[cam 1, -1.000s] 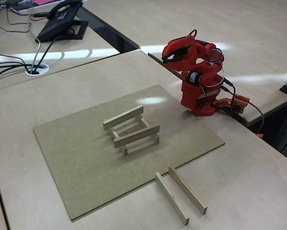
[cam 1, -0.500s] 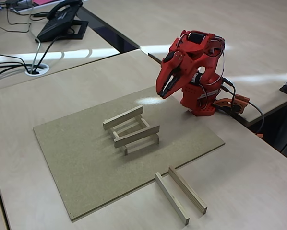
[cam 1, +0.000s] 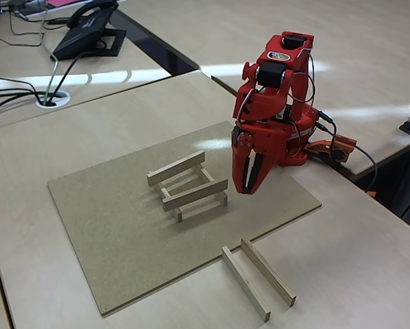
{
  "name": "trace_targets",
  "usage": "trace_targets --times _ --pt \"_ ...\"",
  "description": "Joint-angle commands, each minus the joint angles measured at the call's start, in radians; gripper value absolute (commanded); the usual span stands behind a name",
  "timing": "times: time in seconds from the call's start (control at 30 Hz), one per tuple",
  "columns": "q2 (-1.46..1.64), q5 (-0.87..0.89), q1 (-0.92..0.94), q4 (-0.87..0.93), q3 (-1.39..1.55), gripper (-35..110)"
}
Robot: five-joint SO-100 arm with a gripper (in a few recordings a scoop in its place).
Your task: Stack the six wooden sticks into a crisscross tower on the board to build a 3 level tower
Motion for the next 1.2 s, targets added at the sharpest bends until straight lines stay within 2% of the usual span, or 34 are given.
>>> trace_targets --times 0.0,0.33,0.67,1.17 --pt "-0.095 0.057 -0.058 0.023 -0.078 4" --pt "-0.345 0.147 -0.166 -0.061 -0.235 11" --pt "-0.517 0.232 -0.239 -0.273 -0.298 12" --pt "-0.563 0.233 -0.219 -0.414 -0.229 12"
